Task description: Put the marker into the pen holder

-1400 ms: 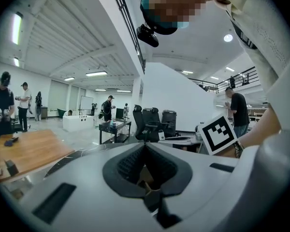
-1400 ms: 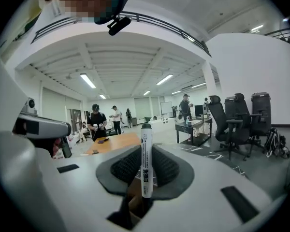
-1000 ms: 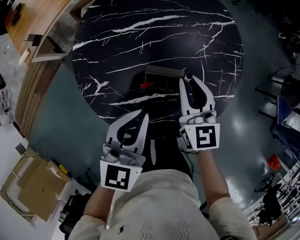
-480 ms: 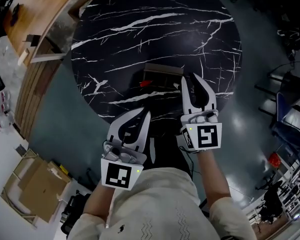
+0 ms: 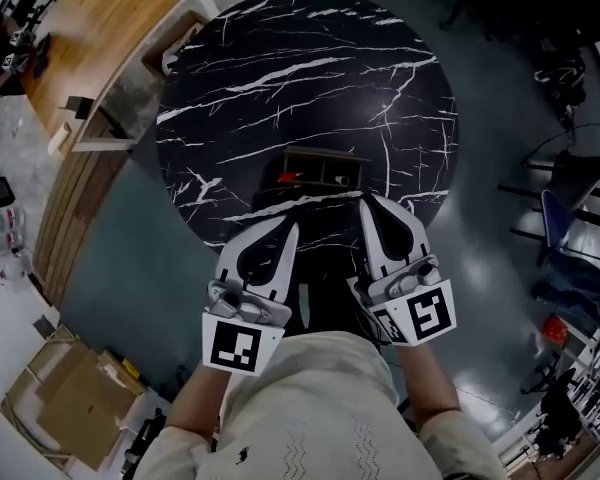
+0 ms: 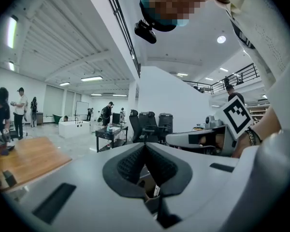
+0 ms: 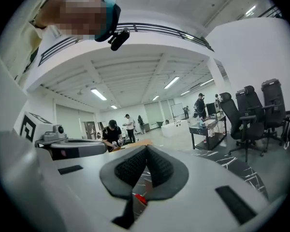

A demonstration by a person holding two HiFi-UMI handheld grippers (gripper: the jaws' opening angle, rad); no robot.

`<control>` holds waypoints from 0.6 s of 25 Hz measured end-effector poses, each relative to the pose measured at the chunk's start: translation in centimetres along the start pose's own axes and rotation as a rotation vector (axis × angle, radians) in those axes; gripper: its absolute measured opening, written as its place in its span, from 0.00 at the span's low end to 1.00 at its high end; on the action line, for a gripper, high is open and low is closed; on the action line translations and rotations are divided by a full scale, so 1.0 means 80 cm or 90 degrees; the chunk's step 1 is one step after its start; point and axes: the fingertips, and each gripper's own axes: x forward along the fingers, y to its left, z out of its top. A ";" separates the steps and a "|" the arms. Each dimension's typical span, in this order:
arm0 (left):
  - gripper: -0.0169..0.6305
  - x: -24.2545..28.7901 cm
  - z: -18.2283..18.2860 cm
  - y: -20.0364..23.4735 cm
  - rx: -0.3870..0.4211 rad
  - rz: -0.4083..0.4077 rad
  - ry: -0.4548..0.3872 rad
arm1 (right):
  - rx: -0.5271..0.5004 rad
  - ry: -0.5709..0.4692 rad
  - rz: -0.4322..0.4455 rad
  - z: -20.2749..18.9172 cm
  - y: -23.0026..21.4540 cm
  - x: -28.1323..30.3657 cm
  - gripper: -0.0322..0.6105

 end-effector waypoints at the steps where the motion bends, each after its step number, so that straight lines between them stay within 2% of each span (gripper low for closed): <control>1: 0.04 -0.004 0.006 -0.001 0.000 0.001 -0.007 | -0.005 0.002 0.006 0.002 0.008 -0.007 0.07; 10: 0.04 -0.052 0.022 -0.016 -0.019 0.012 -0.038 | -0.024 0.021 0.010 0.017 0.053 -0.061 0.07; 11: 0.04 -0.057 0.020 -0.019 -0.004 0.005 -0.032 | -0.024 0.019 0.009 0.018 0.056 -0.065 0.07; 13: 0.04 -0.066 0.013 -0.030 0.083 -0.029 0.007 | -0.025 0.017 0.007 0.021 0.061 -0.073 0.07; 14: 0.04 -0.070 0.014 -0.034 0.105 -0.037 0.015 | -0.025 0.016 0.006 0.022 0.063 -0.076 0.07; 15: 0.04 -0.074 0.020 -0.036 0.078 -0.028 -0.003 | -0.025 0.015 0.006 0.023 0.066 -0.079 0.07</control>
